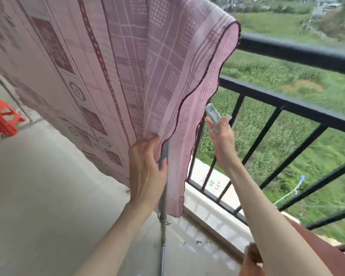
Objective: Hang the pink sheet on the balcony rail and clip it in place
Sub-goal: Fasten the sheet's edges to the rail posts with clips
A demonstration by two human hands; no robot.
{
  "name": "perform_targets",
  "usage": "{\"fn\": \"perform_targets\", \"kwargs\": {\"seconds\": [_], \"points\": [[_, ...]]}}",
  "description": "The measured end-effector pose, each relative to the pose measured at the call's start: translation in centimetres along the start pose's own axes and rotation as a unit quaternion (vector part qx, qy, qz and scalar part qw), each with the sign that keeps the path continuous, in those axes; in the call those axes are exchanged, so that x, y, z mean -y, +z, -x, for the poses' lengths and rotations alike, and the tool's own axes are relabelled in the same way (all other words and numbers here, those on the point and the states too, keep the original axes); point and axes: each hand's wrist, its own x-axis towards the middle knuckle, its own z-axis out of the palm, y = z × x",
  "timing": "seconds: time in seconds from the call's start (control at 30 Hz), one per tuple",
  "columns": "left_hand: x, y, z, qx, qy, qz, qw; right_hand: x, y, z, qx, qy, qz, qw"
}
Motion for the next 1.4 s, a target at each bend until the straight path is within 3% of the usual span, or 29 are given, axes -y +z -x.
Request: {"fn": "perform_targets", "kwargs": {"seconds": [0.1,0.23,0.33,0.4,0.63,0.87,1.1,1.27,1.4], "points": [[-0.1,0.3,0.1,-0.037,-0.026,0.003,0.999,1.3,1.9,-0.5,0.057,0.012,-0.037,0.998],[-1.2,0.1,0.3,-0.020,-0.159,0.074,0.984,1.0,2.5,0.4,0.089,0.028,-0.046,0.995],[-1.9,0.5,0.5,-0.034,-0.019,0.042,0.998,0.9,2.2,1.6,0.114,0.055,-0.100,0.987],[-2.0,1.4,0.8,-0.014,0.020,0.046,0.999,0.9,2.2,2.4,0.148,0.070,-0.148,0.975],[-3.7,3.3,1.5,0.024,-0.062,0.101,0.993,0.6,1.1,3.9,0.190,0.048,-0.153,0.969],[-5.3,4.3,2.2,0.024,-0.159,0.098,0.982,0.9,-0.8,4.6,0.196,-0.010,-0.044,0.980],[-5.1,4.0,2.5,-0.025,-0.087,0.109,0.990,1.8,-1.1,4.9,0.235,-0.081,-0.001,0.969],[-4.0,4.0,2.7,-0.016,-0.017,0.051,0.998,2.4,-0.1,5.5,0.264,-0.147,0.082,0.950],[-3.3,4.0,3.0,-0.019,0.007,0.014,1.000,3.1,-0.2,5.1,0.250,-0.140,0.076,0.955]]}}
